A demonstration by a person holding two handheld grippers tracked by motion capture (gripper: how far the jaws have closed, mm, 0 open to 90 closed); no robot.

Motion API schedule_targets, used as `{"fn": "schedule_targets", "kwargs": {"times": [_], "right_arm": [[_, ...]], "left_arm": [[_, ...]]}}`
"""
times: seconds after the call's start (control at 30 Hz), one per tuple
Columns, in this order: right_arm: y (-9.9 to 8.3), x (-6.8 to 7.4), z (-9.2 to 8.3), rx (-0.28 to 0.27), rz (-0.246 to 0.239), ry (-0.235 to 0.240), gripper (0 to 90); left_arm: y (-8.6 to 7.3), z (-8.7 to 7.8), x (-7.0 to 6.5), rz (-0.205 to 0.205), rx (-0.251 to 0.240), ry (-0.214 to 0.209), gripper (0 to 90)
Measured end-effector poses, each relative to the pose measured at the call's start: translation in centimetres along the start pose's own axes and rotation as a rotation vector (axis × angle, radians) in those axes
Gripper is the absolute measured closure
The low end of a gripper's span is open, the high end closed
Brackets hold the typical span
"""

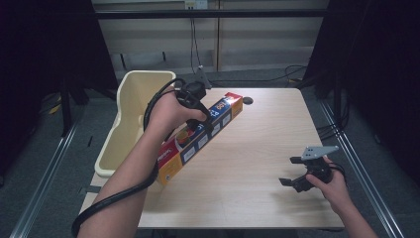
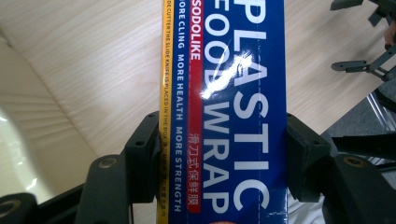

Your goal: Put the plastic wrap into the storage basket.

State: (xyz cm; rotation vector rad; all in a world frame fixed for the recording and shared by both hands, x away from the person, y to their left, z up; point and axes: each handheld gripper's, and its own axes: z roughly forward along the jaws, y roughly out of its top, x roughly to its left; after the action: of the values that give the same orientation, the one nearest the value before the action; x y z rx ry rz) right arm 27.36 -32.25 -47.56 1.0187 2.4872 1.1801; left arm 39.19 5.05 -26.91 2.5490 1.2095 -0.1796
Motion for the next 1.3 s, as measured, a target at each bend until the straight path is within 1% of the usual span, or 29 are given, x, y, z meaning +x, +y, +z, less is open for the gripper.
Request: {"fn": "schedule_targets", "kwargs": {"times": [0.07,0.17,0.27,0.33,0.43,0.47,0.53,0.6,0.7,0.73,0.9,0.93,0.97,1.1,1.17,1.23,1.27,1.3], "right_arm": [[0.0,0.0,0.0,0.002,0.002,-0.002,3.3],[0.0,0.1,0.0,0.002,0.001,-0.002,3.3],[0.0,0.0,0.0,0.003,0.001,-0.002,3.3],[0.0,0.0,0.0,0.004,0.001,-0.002,3.3],[0.0,0.0,0.0,0.003,0.000,-0.002,3.3],[0.0,0.1,0.0,0.003,0.000,-0.002,3.3],[0.0,0.1,0.0,0.002,-0.002,-0.005,3.3],[0.1,0.1,0.0,0.001,-0.002,-0.006,3.3],[0.0,0.1,0.0,0.002,-0.003,-0.006,3.3],[0.0,0.1,0.0,0.002,-0.003,-0.004,3.3],[0.0,0.1,0.0,0.001,-0.003,-0.004,3.3],[0.0,0.1,0.0,0.004,-0.001,0.003,3.3],[0.0,0.1,0.0,0.004,-0.001,0.003,3.3],[0.1,0.0,0.0,0.003,-0.003,-0.005,3.3],[0.0,0.1,0.0,0.005,-0.001,-0.001,3.3],[0.0,0.0,0.0,0.006,-0.001,0.000,3.3],[0.0,0.0,0.0,0.004,-0.003,-0.005,3.3],[0.0,0.0,0.0,0.006,0.000,0.000,3.3]], "left_arm": [[0.0,-0.4,0.2,-0.011,-0.009,-0.003,40.4],[0.0,-0.9,0.5,-0.016,-0.007,-0.007,40.3],[-0.1,-1.7,0.7,-0.031,-0.010,0.006,40.4],[-0.1,-1.8,0.7,-0.032,-0.015,0.009,40.4],[-0.2,-2.5,1.0,-0.056,-0.015,0.012,40.4],[-0.2,-2.7,1.1,-0.054,-0.015,0.012,40.4],[-0.2,-3.0,1.3,-0.068,-0.010,0.016,40.4],[-0.2,-3.2,1.4,-0.067,-0.007,0.017,40.4],[-0.4,-3.8,1.8,-0.083,-0.013,0.022,40.4],[-0.4,-4.0,1.9,-0.082,-0.019,0.019,40.4],[-0.6,-4.7,2.3,-0.102,-0.019,0.034,40.4],[-0.7,-5.0,2.5,-0.108,-0.027,0.035,40.4],[-0.7,-5.0,2.5,-0.108,-0.027,0.035,40.4],[-1.1,-6.0,3.1,-0.136,-0.037,0.044,40.4],[-1.3,-6.4,3.3,-0.151,-0.042,0.046,40.4],[-1.5,-6.7,3.6,-0.156,-0.042,0.055,40.4],[-1.5,-6.8,3.7,-0.163,-0.051,0.053,40.4],[-1.6,-6.9,3.7,-0.159,-0.049,0.058,40.4]]}}
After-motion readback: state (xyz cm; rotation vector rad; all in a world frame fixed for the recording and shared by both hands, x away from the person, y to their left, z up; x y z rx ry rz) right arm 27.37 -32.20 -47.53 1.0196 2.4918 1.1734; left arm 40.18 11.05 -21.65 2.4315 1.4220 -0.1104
